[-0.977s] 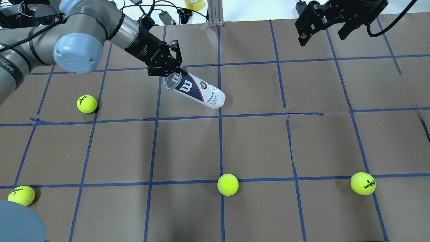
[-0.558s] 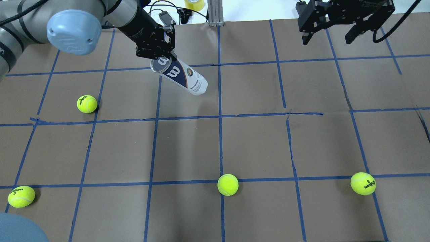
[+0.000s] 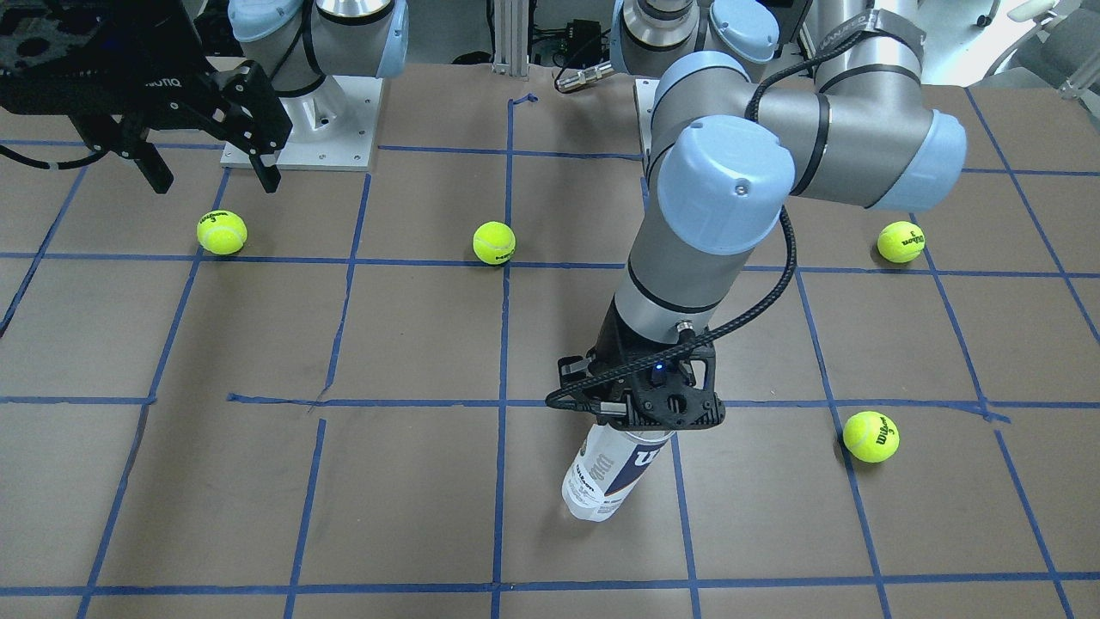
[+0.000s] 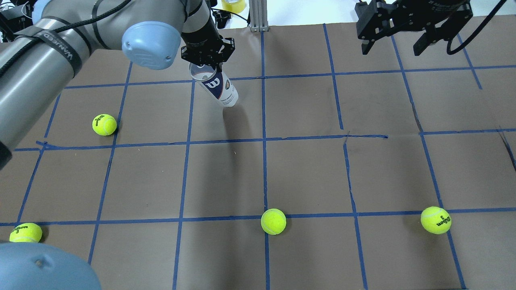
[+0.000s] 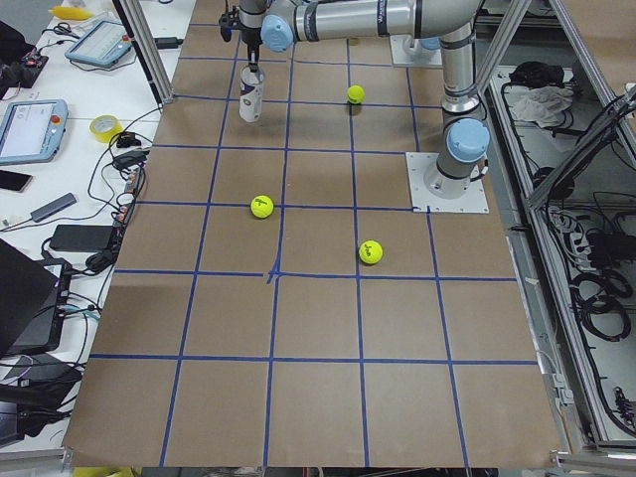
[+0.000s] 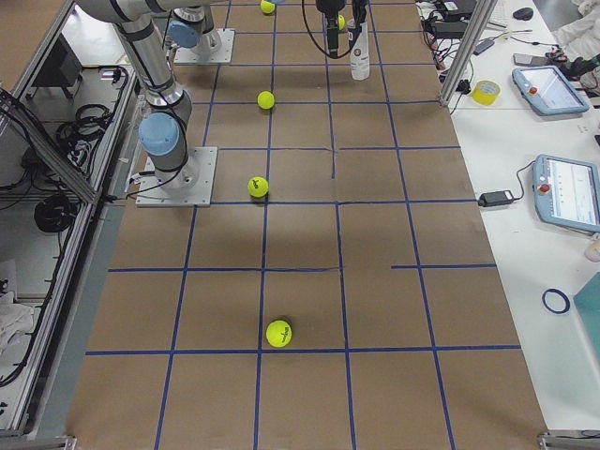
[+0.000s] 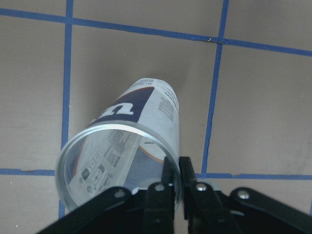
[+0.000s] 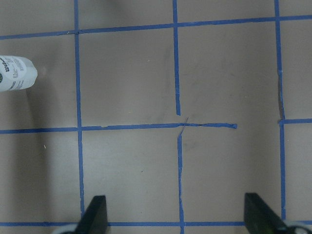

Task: Lift up tennis ball bucket
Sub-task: 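Lift the can's open end with the left gripper, tilting it upright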

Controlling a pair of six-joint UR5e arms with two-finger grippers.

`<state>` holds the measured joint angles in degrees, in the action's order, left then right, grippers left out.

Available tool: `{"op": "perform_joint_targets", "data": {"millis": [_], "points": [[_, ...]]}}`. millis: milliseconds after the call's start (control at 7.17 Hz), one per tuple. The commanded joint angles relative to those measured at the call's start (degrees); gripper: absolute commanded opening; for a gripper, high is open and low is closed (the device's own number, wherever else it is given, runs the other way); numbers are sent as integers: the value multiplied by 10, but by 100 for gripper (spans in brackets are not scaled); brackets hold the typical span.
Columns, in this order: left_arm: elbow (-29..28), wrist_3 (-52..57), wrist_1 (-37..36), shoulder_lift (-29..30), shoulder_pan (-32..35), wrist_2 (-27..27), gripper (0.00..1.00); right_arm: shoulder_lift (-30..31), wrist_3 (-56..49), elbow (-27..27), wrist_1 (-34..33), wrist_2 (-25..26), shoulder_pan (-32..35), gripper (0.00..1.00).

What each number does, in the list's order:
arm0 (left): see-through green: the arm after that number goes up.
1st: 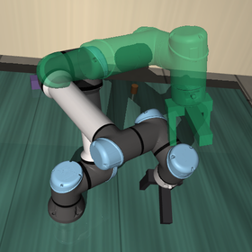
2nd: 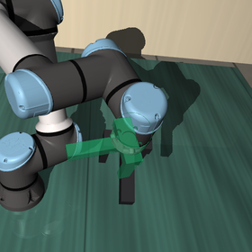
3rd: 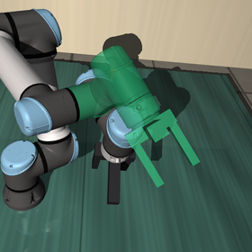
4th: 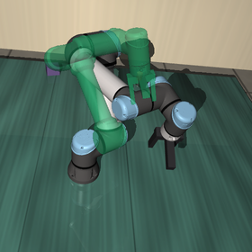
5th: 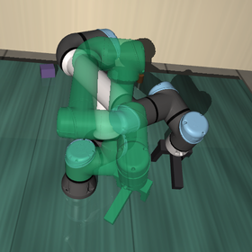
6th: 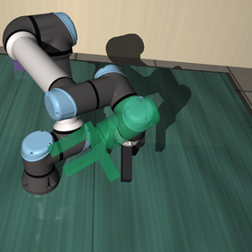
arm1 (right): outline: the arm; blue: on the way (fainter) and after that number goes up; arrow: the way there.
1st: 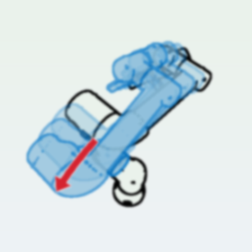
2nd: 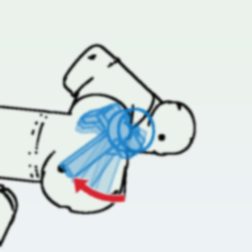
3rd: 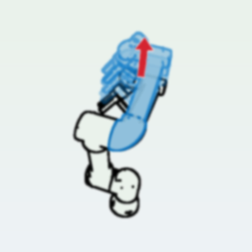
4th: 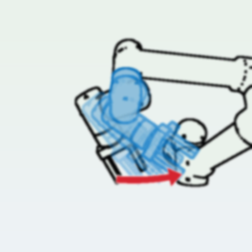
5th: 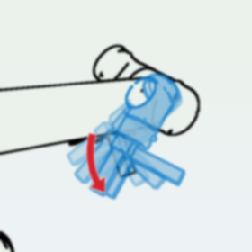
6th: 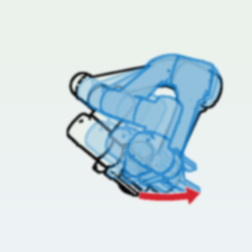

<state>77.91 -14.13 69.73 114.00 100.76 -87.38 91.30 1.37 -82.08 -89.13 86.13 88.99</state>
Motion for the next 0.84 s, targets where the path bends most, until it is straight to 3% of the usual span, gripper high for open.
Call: {"op": "perform_joint_targets", "data": {"millis": [0, 140, 419, 698], "points": [[-21, 3, 9, 30, 17, -26, 0, -3, 40, 0, -3, 24, 35, 100], [-23, -12, 26, 36, 21, -34, 0, -5, 72, -1, -2, 54, 43, 100], [-49, -15, 93, 38, 23, -45, 0, -7, 79, -9, -3, 52, 43, 100], [-56, -21, 102, 41, 24, -56, 0, -2, 79, -33, -9, 54, 43, 100]]}}
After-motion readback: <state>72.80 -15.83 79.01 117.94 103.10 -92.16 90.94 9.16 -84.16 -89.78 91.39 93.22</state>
